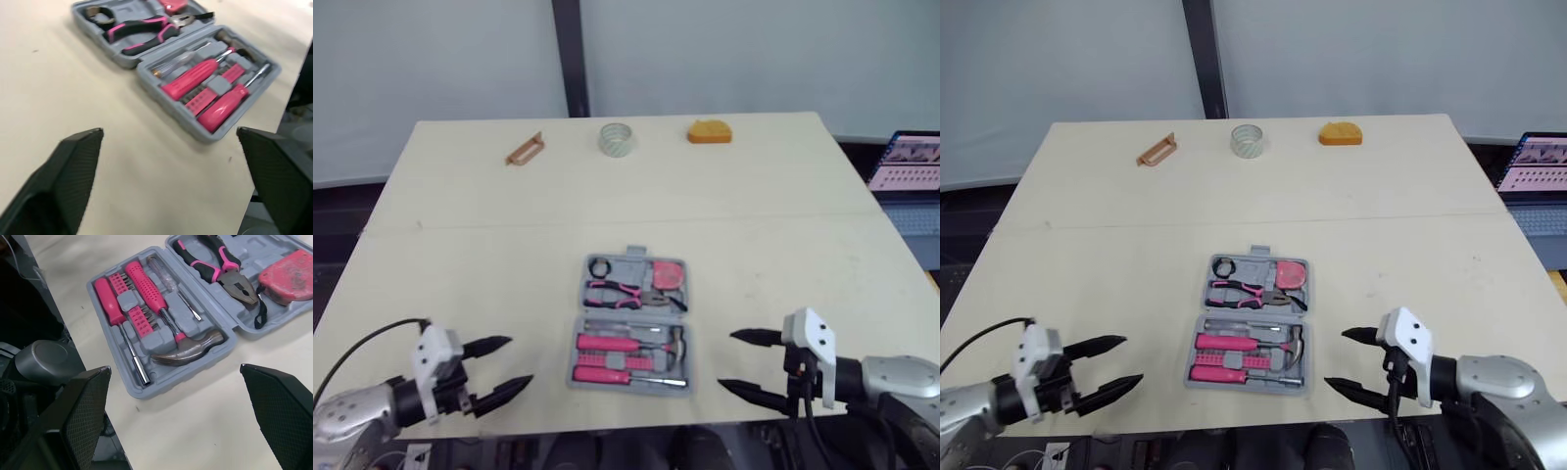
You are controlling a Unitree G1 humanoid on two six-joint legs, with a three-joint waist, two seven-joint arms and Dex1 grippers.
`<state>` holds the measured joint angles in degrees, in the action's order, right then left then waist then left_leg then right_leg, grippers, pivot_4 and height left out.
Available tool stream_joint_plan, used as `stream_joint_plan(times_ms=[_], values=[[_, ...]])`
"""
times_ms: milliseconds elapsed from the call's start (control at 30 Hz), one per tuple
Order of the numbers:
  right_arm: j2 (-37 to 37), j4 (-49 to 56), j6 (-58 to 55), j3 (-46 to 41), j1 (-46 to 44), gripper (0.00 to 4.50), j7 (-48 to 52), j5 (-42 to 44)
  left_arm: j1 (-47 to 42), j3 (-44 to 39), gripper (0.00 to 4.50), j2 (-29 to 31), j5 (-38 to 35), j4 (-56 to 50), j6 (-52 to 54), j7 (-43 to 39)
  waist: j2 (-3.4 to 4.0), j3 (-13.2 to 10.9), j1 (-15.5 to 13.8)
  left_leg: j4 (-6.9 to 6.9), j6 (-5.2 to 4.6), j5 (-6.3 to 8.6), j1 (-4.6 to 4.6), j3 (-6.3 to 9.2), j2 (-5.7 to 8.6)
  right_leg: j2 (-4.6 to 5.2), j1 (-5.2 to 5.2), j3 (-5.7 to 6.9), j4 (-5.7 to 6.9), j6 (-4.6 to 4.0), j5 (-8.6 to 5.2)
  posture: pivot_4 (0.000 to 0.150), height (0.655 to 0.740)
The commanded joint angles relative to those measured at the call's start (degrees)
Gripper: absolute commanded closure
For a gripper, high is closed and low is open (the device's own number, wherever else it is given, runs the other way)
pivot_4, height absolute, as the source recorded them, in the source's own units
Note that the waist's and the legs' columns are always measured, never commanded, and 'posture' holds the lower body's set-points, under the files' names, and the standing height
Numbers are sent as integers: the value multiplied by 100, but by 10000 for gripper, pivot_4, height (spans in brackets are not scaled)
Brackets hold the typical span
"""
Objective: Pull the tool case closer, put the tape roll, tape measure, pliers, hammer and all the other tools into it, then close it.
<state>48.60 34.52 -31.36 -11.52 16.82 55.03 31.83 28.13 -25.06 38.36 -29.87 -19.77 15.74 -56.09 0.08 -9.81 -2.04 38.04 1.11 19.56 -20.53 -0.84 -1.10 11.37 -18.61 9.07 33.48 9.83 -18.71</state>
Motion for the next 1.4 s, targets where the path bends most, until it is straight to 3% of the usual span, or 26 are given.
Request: stream_joint_plan(times_ms=[33,300,400,600,633,867,1067,1400], values=[[-53,12,-11,-31,72,0,-103,0,274,-305,420,-175,-62,20,-244,-2,-6,-5,18,0,1,1,-2,-1,-1,-1,-2,0,0,0,0,1500,7400],[-24,-80,-33,-34,130,0,-190,-109,263,-239,420,-273,-78,-17,-139,244,-8,-9,42,-1,1,1,-7,-1,-2,-1,-7,1,0,0,0,1500,7400],[-2,-170,65,-13,63,13218,-238,-278,52,-124,8496,-170,-83,-26,30,275,-8,-10,40,-1,1,1,-7,0,-2,-1,-7,0,1,-1,0,1500,7400],[-34,-569,10,205,-383,44568,-296,-499,-1048,415,39505,56,97,198,377,444,-6,-11,53,-1,1,1,-6,-1,-2,-2,-8,0,3,0,0,1500,7400],[-41,-692,-43,304,-546,45000,-344,-568,-1336,607,44633,95,180,294,447,459,-5,-12,52,-1,2,0,-5,-1,-2,-3,-8,0,4,0,0,1500,7400],[-66,-1320,-357,938,-1457,45000,-599,-1021,-2833,1884,44633,186,923,1180,706,484,-4,-14,64,-7,3,-2,-11,-6,-1,-3,-21,-1,8,0,0,1500,7400],[-203,-1691,-692,1493,-2186,45000,-771,-1361,-3613,2695,44633,33,1516,2047,328,329,-4,-15,72,0,4,-4,-11,-14,-2,-3,-27,-4,17,0,0,1500,7400],[-702,-2450,-804,2050,-2972,45000,-856,-1713,-3950,3079,44633,-346,1977,2801,-271,471,-5,-14,74,16,7,-10,-73,-15,-1,-3,-93,-4,38,1,1,1500,7400]])
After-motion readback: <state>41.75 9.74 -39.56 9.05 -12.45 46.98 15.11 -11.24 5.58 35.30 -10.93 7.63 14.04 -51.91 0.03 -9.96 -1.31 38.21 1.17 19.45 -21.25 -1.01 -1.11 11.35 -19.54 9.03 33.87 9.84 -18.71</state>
